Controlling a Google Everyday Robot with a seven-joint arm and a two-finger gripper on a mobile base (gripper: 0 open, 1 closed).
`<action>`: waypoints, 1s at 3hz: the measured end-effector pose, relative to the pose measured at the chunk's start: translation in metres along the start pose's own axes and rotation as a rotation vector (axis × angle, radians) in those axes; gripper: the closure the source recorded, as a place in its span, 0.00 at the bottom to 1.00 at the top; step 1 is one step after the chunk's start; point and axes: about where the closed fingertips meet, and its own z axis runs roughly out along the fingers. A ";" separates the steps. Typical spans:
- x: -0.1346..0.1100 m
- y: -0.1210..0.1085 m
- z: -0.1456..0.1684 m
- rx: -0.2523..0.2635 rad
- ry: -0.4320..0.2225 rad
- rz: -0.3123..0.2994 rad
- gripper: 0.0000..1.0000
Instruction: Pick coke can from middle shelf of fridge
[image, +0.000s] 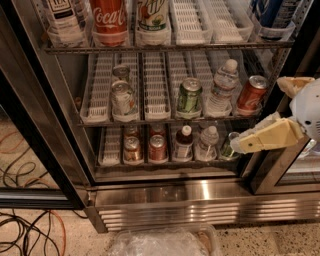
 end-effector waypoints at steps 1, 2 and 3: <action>-0.001 0.000 0.003 0.014 -0.007 0.004 0.00; -0.002 0.003 0.008 0.051 -0.035 0.048 0.00; -0.003 0.005 0.017 0.116 -0.098 0.134 0.00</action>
Offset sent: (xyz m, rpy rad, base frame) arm 0.0097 0.0064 -0.0123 0.0972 -0.0609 -0.1386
